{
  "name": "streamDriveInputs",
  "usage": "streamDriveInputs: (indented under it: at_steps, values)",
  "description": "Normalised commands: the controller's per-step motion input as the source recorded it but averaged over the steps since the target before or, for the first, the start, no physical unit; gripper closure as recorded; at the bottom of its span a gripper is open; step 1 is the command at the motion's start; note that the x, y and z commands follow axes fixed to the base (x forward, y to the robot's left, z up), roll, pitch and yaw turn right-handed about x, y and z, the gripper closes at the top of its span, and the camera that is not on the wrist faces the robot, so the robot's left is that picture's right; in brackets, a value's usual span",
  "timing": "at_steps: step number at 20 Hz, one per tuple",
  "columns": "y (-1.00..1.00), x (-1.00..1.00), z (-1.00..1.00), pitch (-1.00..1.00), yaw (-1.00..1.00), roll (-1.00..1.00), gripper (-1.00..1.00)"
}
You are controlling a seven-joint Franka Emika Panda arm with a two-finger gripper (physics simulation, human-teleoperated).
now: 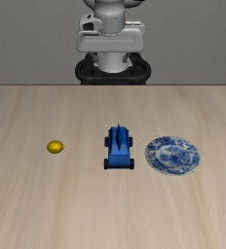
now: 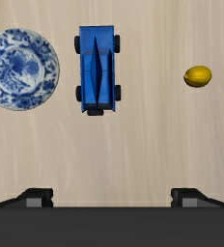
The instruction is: Pick up the lemon and put it on the plate
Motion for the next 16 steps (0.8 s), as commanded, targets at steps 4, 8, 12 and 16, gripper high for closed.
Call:
streamDriveInputs:
  at_steps: [4,8,12,16]
  values:
    - [-1.00,0.00,0.00,0.00,0.00,0.00,-1.00]
    - [-1.00,0.00,0.00,0.00,0.00,0.00,-1.00]
    - [-1.00,0.00,0.00,0.00,0.00,0.00,-1.00]
    - [-0.50,0.50,0.00,0.00,0.00,0.00,-1.00]
